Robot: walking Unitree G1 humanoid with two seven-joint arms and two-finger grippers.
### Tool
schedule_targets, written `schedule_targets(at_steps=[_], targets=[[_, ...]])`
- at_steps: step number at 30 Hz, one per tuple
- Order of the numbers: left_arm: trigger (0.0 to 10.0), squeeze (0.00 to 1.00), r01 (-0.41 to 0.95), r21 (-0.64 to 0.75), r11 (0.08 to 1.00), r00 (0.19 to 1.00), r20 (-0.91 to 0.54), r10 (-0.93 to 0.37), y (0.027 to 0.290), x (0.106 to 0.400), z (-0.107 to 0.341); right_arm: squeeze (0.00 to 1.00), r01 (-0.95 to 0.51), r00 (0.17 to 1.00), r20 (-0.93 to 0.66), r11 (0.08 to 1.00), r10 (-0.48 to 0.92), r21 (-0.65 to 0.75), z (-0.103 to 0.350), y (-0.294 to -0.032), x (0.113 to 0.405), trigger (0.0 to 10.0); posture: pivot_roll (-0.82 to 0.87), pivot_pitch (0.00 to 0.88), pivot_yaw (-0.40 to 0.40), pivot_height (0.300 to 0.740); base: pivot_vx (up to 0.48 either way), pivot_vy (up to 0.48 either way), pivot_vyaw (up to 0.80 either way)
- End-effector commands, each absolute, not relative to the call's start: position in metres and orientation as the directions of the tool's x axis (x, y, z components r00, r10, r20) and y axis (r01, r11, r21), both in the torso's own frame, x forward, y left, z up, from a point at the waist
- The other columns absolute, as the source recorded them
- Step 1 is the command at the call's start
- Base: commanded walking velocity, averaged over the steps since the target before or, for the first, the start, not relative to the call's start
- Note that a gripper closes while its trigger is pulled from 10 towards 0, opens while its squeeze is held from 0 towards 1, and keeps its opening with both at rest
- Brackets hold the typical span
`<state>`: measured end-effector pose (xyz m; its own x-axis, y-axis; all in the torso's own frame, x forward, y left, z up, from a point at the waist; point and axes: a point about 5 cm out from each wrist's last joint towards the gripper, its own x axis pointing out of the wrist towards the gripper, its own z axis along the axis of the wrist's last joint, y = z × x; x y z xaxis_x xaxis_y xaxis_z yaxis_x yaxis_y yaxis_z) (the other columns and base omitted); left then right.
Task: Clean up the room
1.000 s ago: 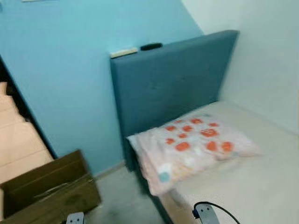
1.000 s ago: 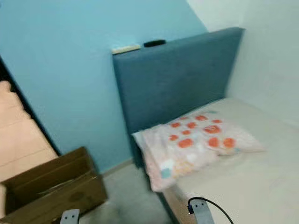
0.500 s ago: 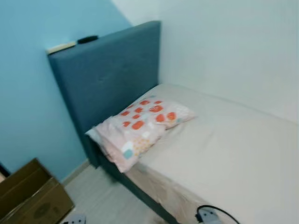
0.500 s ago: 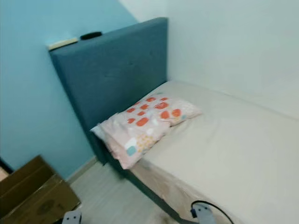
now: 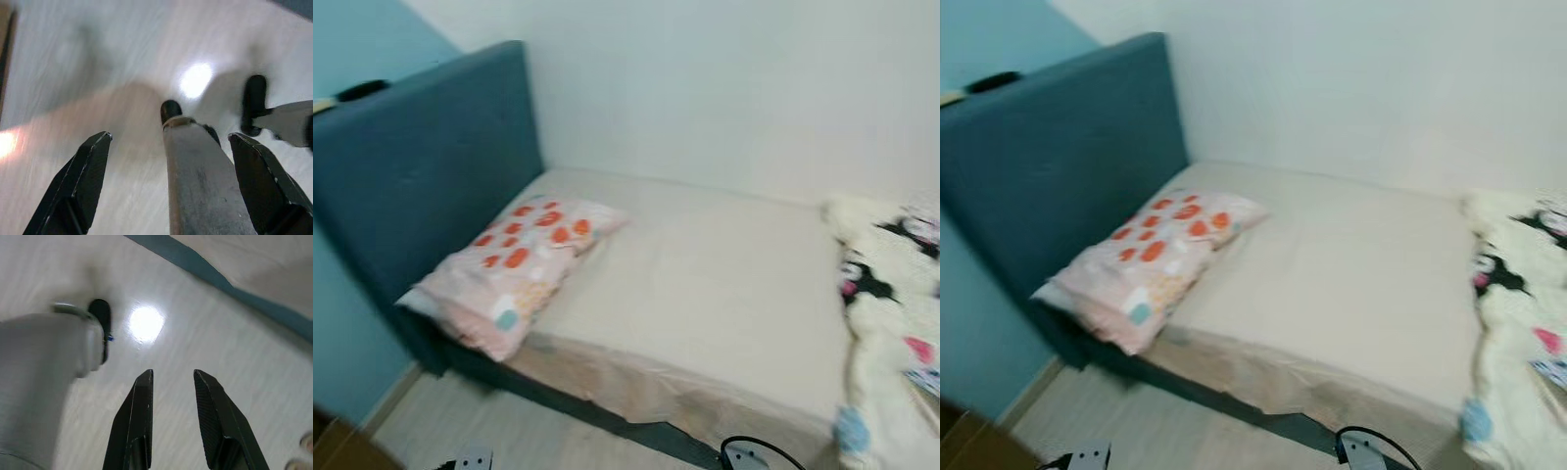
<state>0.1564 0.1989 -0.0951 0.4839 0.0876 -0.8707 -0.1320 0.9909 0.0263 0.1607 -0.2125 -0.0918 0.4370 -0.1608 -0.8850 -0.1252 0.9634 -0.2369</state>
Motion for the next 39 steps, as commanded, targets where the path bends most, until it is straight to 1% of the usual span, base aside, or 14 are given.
schedule_targets(at_steps=[1,15,27,31,39], targets=[[10.0,0.00,-0.110,0.038,0.993,0.492,-0.866,0.088,0.2008,0.1577,-0.0941,0.00,-0.129,0.438,-0.884,0.962,-0.161,-0.239,-0.0916,-0.2110,0.1619,10.0,-0.04,0.022,0.004,0.720,0.000,0.000,-0.78],[10.0,0.00,-0.052,0.056,0.997,0.504,-0.861,0.075,0.1995,0.1597,-0.0933,0.00,-0.127,0.433,-0.885,0.961,-0.168,-0.245,-0.0921,-0.2121,0.1602,10.0,-0.04,0.030,0.013,0.720,0.000,0.000,-0.78],[10.0,0.00,-0.073,0.049,0.996,0.500,-0.863,0.079,0.1996,0.1586,-0.0938,0.00,-0.130,0.439,-0.882,0.959,-0.172,-0.252,-0.0916,-0.2133,0.1608,10.0,-0.04,0.029,0.013,0.720,0.000,0.000,-0.78],[10.0,0.00,-0.066,0.058,0.996,0.493,-0.866,0.083,0.2005,0.1583,-0.0939,0.00,-0.126,0.451,-0.877,0.961,-0.166,-0.246,-0.0908,-0.2129,0.1629,10.0,-0.05,0.031,0.013,0.720,0.000,-0.144,0.00],[10.0,0.00,-0.062,0.058,0.996,0.488,-0.869,0.081,0.2003,0.1575,-0.0943,0.00,-0.122,0.454,-0.876,0.963,-0.162,-0.242,-0.0904,-0.2124,0.1638,10.0,-0.05,0.031,0.014,0.720,0.000,-0.393,0.00]])
